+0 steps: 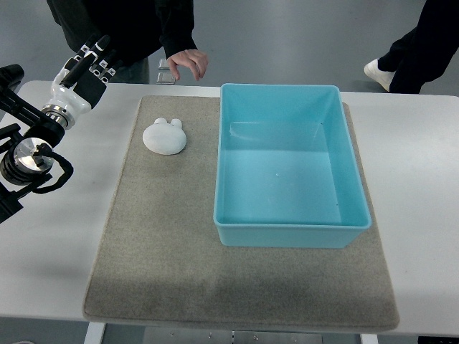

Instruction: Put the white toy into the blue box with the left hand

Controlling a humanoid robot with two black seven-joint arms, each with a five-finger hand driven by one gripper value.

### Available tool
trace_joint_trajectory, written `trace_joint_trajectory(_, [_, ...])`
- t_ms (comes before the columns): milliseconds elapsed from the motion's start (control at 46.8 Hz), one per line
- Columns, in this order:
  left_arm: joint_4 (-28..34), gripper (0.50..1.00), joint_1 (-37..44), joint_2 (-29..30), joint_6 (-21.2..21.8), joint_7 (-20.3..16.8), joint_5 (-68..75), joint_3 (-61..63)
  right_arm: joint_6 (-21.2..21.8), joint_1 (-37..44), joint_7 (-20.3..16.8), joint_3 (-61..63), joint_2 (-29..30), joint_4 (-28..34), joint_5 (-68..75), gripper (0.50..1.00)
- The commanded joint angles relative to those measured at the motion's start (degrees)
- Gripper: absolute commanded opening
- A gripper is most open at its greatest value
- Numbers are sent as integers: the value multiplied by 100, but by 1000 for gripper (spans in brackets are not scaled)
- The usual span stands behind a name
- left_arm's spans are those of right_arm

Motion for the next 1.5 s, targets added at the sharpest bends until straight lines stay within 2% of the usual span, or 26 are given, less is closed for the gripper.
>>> trace_joint_trajectory(0, [-1, 1000, 0, -7, 8, 0, 0, 0, 0, 6, 0, 0, 0, -2, 0, 936])
trace_joint_trajectory(727, [43, 1000, -9, -42, 8, 0, 0, 18, 0, 6, 0, 0, 0, -2, 0, 936])
trace_joint_trajectory(1027, [60, 1000, -18, -25, -431, -9, 8, 18, 0, -2, 0, 0, 0, -2, 0, 936])
trace_joint_trajectory(1476, [51, 1000, -44, -51, -527, -9, 237, 53, 0, -2, 0, 0, 0, -2, 0, 936])
